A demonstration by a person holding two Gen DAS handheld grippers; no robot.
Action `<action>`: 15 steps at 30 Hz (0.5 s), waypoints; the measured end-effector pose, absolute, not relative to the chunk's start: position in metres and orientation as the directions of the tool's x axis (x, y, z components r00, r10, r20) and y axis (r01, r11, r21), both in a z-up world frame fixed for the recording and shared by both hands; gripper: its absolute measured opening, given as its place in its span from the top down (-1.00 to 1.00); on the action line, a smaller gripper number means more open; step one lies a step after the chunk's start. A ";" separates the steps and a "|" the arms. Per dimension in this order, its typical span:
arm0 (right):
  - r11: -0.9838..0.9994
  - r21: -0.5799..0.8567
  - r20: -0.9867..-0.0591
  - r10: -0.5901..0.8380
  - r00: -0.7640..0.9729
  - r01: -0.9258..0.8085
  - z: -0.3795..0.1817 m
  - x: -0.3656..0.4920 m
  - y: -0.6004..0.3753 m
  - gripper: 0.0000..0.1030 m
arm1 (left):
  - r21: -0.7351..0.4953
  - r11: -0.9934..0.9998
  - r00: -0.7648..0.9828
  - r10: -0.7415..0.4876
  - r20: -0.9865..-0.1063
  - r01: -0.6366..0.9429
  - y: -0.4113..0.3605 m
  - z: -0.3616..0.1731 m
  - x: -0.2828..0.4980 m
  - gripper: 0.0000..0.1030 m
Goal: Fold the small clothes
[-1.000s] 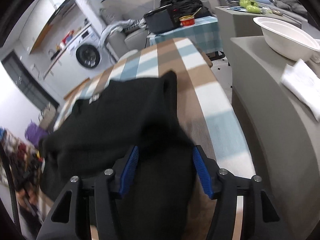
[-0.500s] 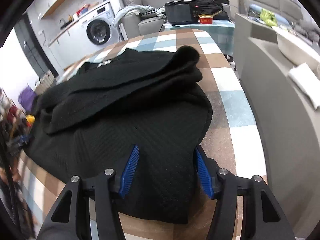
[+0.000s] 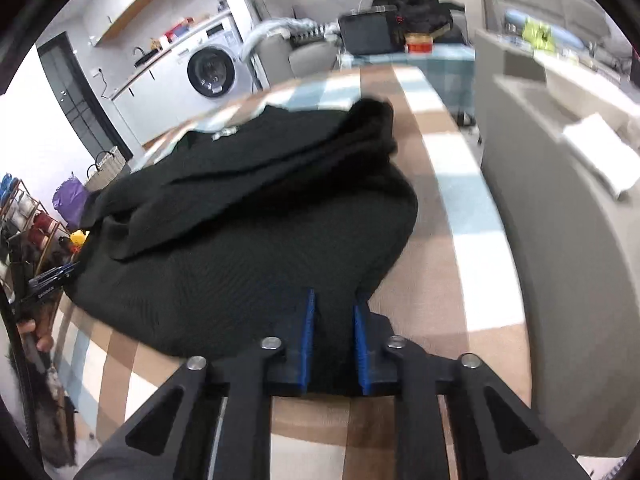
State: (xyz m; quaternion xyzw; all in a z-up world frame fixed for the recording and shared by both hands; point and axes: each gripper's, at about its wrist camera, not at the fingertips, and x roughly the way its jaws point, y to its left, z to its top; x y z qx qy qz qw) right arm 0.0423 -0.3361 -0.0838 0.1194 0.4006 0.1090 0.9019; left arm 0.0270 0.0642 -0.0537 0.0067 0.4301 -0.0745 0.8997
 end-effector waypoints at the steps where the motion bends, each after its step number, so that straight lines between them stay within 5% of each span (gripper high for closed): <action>1: 0.949 0.301 -0.691 0.288 0.663 -0.099 -0.083 0.040 -0.339 0.76 | -0.052 0.989 0.619 -0.130 -0.774 0.142 0.066 -0.053 0.026 0.69; 3: 0.956 0.285 -0.701 0.255 0.666 -0.066 -0.082 0.042 -0.345 0.93 | -0.055 0.989 0.619 -0.131 -0.774 0.140 0.068 -0.053 0.025 0.69; 7: 0.959 0.275 -0.720 0.257 0.644 -0.075 -0.086 0.050 -0.345 0.87 | -0.044 0.990 0.614 -0.120 -0.780 0.138 0.066 -0.055 0.026 0.62; 9: 0.952 0.292 -0.709 0.277 0.649 -0.087 -0.083 0.051 -0.345 0.63 | -0.033 0.991 0.619 -0.107 -0.778 0.129 0.064 -0.052 0.026 0.55; 11: 0.937 0.337 -0.693 0.310 0.651 -0.089 -0.081 0.052 -0.349 0.18 | -0.052 0.990 0.621 -0.122 -0.774 0.130 0.063 -0.051 0.027 0.50; 15: 0.929 0.365 -0.682 0.315 0.660 -0.066 -0.083 0.065 -0.349 0.09 | -0.068 0.991 0.619 -0.124 -0.775 0.114 0.062 -0.055 0.037 0.49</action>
